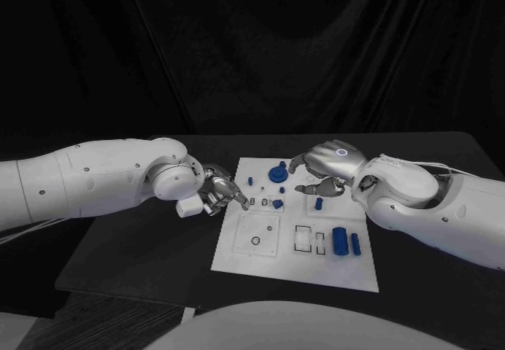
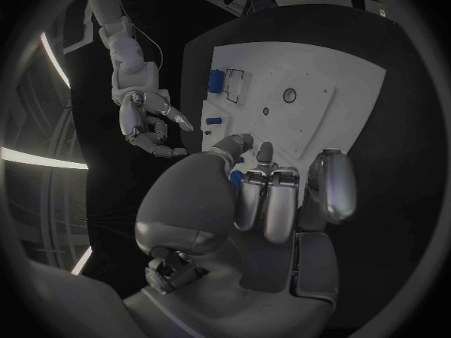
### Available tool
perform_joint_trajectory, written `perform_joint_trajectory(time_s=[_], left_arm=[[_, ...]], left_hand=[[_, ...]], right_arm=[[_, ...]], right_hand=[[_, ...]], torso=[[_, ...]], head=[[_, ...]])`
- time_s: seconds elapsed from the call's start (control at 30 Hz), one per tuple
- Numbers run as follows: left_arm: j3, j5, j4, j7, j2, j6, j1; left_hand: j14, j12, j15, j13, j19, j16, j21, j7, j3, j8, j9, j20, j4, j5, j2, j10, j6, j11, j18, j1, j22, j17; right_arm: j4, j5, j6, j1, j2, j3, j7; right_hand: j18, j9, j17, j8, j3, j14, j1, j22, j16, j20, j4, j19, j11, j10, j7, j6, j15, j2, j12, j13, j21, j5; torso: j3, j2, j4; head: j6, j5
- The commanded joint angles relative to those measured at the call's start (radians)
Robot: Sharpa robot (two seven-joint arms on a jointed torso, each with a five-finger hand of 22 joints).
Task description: Assemble the parts on the task board
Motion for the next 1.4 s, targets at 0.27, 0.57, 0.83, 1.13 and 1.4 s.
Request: perform_joint_trajectory(time_s=[0.27,0.57,0.83,1.13,1.4], left_arm=[[0.001,0.020,0.033,0.060,-0.028,0.002,0.008],[0.001,0.019,0.041,0.054,-0.040,0.013,0.012],[0.001,0.019,0.038,0.047,-0.038,0.029,0.012],[0.001,0.019,0.036,0.046,-0.033,0.035,0.013],[0.001,0.019,0.035,0.044,-0.031,0.042,0.013]], left_hand=[[0.112,0.014,-0.012,0.265,0.019,0.010,-0.013,-0.008,0.059,0.049,-0.028,-0.004,-0.007,0.114,-0.038,0.111,0.044,-0.004,-0.004,-0.017,0.047,0.264],[0.112,0.014,-0.022,0.265,0.022,0.010,-0.016,-0.020,0.091,0.109,-0.017,-0.015,-0.017,0.150,-0.044,0.111,0.059,-0.015,-0.004,-0.025,0.051,0.264],[0.112,0.014,-0.025,0.265,0.021,0.010,-0.018,-0.022,0.106,0.125,-0.016,-0.017,-0.027,0.133,-0.034,0.111,0.063,-0.018,-0.004,-0.015,0.052,0.264],[0.112,0.014,-0.025,0.265,0.019,0.010,-0.020,-0.023,0.109,0.133,-0.018,-0.017,-0.028,0.111,-0.031,0.111,0.062,-0.018,-0.004,-0.018,0.051,0.264],[0.112,0.014,-0.025,0.265,0.017,0.010,-0.022,-0.023,0.109,0.134,-0.019,-0.017,-0.027,0.105,-0.030,0.111,0.060,-0.018,-0.003,-0.019,0.049,0.264]], right_arm=[[-0.050,0.013,0.122,-0.012,0.056,0.001,0.052],[-0.080,0.013,0.169,-0.019,0.092,0.001,0.054],[-0.113,0.013,0.197,-0.028,0.120,0.001,0.035],[-0.136,0.013,0.216,-0.034,0.133,0.001,0.012],[-0.138,-0.008,0.219,-0.035,0.129,0.001,-0.001]], right_hand=[[-0.018,-0.016,0.277,-0.044,0.037,0.102,0.011,0.238,0.025,0.009,-0.003,0.048,0.007,0.108,-0.005,0.038,0.003,-0.022,0.017,0.265,0.026,0.136],[-0.016,-0.012,0.277,-0.066,0.034,0.102,-0.006,0.235,0.025,0.012,-0.003,0.042,0.010,0.108,-0.002,0.028,0.006,-0.030,0.017,0.265,0.018,0.128],[-0.013,0.002,0.277,-0.077,0.012,0.102,-0.014,0.231,0.025,0.018,-0.010,0.035,0.017,0.108,0.004,0.020,0.012,-0.026,0.017,0.265,0.008,-0.003],[-0.006,0.008,0.277,-0.093,-0.007,0.102,-0.014,0.221,0.025,0.024,-0.015,0.018,0.026,0.108,0.013,-0.014,0.019,-0.023,0.017,0.265,-0.022,-0.062],[-0.003,0.019,0.277,-0.079,-0.014,0.102,-0.015,0.218,0.025,0.027,-0.014,0.011,0.028,0.108,0.015,-0.022,0.022,-0.021,0.017,0.265,-0.033,-0.057]], torso=[[-0.0118,0.032,0.0306],[-0.0227,0.055,0.0585],[-0.0312,0.067,0.0715],[-0.0393,0.073,0.0796],[-0.0440,0.071,0.0811]], head=[[0.000,-0.012],[0.000,-0.041],[0.000,-0.052],[0.000,-0.054],[0.000,-0.051]])
